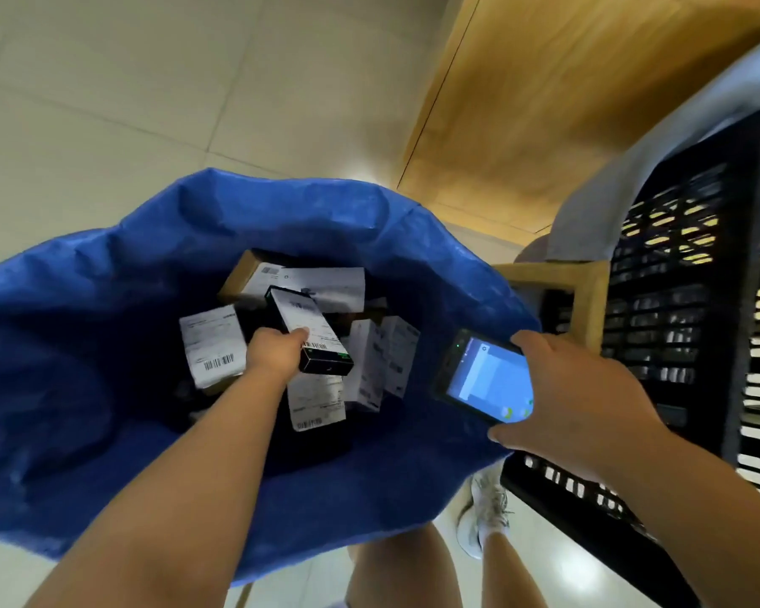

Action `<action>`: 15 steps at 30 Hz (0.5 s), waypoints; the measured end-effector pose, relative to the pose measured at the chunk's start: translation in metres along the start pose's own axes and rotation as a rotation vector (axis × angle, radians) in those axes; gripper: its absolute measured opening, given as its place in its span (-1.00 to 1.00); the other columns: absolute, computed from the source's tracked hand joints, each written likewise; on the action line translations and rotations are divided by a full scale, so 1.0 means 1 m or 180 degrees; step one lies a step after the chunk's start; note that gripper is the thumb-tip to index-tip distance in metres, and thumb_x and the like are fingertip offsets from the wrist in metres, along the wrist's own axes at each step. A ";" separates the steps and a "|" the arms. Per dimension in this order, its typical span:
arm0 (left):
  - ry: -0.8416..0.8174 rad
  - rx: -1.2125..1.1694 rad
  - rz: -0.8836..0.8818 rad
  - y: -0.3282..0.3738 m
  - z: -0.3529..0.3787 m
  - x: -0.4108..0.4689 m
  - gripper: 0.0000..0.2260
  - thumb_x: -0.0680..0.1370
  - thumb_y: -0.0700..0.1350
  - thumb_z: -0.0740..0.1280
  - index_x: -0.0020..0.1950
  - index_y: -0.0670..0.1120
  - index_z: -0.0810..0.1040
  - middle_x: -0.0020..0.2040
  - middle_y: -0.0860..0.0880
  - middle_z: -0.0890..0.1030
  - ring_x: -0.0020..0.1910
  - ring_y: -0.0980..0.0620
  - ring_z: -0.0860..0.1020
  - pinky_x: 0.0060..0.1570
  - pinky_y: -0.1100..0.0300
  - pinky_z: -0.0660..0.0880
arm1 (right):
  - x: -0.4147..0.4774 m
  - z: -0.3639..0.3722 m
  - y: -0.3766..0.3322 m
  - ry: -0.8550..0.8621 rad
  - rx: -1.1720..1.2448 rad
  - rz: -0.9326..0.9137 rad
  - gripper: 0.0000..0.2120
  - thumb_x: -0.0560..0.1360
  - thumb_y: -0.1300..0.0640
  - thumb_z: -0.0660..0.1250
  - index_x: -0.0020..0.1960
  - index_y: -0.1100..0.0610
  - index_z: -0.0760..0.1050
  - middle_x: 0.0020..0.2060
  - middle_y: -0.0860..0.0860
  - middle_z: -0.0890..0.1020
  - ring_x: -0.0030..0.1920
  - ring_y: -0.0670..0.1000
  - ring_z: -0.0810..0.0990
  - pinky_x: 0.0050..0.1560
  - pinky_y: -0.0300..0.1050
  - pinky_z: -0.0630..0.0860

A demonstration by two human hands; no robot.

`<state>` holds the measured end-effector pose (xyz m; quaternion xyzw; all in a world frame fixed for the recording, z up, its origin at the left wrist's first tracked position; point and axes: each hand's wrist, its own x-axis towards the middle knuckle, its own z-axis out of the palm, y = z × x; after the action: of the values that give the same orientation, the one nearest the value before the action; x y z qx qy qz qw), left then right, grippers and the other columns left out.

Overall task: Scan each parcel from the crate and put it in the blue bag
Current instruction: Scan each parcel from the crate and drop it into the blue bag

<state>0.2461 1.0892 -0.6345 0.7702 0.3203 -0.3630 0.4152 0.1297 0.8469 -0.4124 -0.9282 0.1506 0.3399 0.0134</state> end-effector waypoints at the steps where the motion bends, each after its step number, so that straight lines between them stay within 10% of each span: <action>1: 0.0034 0.0082 0.0009 0.001 0.005 0.007 -0.67 0.49 -0.07 0.41 0.12 -0.26 0.50 0.09 -0.23 0.59 0.03 -0.25 0.59 0.06 -0.10 0.57 | 0.006 0.002 0.001 0.0011 -0.0003 0.0025 -0.27 0.20 -0.31 0.40 0.23 -0.05 0.21 0.09 -0.11 0.46 0.04 0.01 0.50 -0.05 -0.04 0.45; 3: 0.0047 0.0341 0.0003 0.001 0.011 0.018 -0.61 0.50 -0.13 0.37 0.27 -0.24 0.43 0.12 -0.23 0.56 0.07 -0.25 0.57 0.08 -0.08 0.56 | 0.014 0.004 0.003 0.0015 0.0011 0.0073 -0.26 0.19 -0.32 0.41 0.22 -0.04 0.22 0.07 -0.11 0.47 0.02 0.02 0.49 -0.07 -0.04 0.47; 6: -0.0023 0.0696 0.0061 -0.004 0.014 0.018 -0.92 0.49 -0.18 0.35 -0.19 -0.13 0.48 -0.15 -0.17 0.60 -0.03 -0.23 0.61 0.03 -0.09 0.58 | 0.018 0.006 0.005 0.0001 0.0045 0.0144 -0.26 0.19 -0.33 0.41 0.22 -0.05 0.22 0.08 -0.11 0.47 0.01 0.01 0.49 -0.08 -0.05 0.47; 8: -0.0131 0.0852 0.0157 -0.007 0.012 0.011 -0.75 0.49 -0.15 0.37 -0.35 -0.03 0.38 -0.28 -0.11 0.56 -0.07 -0.22 0.61 0.02 -0.06 0.58 | 0.016 0.006 0.005 -0.0010 0.0051 0.0154 -0.25 0.19 -0.33 0.41 0.23 -0.05 0.22 0.10 -0.11 0.47 0.04 0.01 0.49 -0.07 -0.05 0.47; 15: -0.0480 0.1407 0.0350 -0.015 -0.012 -0.044 -0.83 0.53 -0.04 0.37 -0.13 -0.11 0.47 0.02 -0.15 0.60 0.01 -0.14 0.54 -0.03 0.14 0.42 | -0.019 -0.014 0.010 -0.0065 0.0056 0.0056 -0.30 0.20 -0.28 0.42 0.20 -0.03 0.25 0.05 -0.09 0.46 -0.06 0.01 0.45 -0.15 -0.06 0.36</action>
<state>0.2145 1.0974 -0.5994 0.8294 0.1586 -0.4577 0.2784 0.1218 0.8410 -0.3883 -0.9232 0.1617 0.3481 0.0202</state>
